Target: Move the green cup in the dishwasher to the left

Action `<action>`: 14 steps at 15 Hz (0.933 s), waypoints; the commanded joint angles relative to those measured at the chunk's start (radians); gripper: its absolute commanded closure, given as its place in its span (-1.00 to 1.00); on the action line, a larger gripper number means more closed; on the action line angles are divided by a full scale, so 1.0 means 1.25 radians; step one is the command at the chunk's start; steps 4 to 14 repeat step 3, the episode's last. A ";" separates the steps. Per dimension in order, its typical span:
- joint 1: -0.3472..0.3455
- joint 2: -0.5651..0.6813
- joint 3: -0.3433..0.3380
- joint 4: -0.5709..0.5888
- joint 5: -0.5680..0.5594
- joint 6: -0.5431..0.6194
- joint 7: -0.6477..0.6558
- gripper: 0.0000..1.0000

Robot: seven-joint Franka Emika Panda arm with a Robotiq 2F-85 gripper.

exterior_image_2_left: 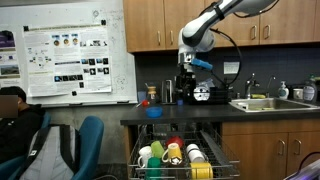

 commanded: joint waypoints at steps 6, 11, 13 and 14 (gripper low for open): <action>-0.008 -0.135 -0.020 -0.110 0.024 -0.014 0.000 -1.00; -0.008 -0.135 -0.020 -0.110 0.024 -0.014 0.000 -1.00; -0.008 -0.135 -0.020 -0.110 0.024 -0.014 0.000 -1.00; -0.008 -0.135 -0.020 -0.110 0.024 -0.014 0.000 -1.00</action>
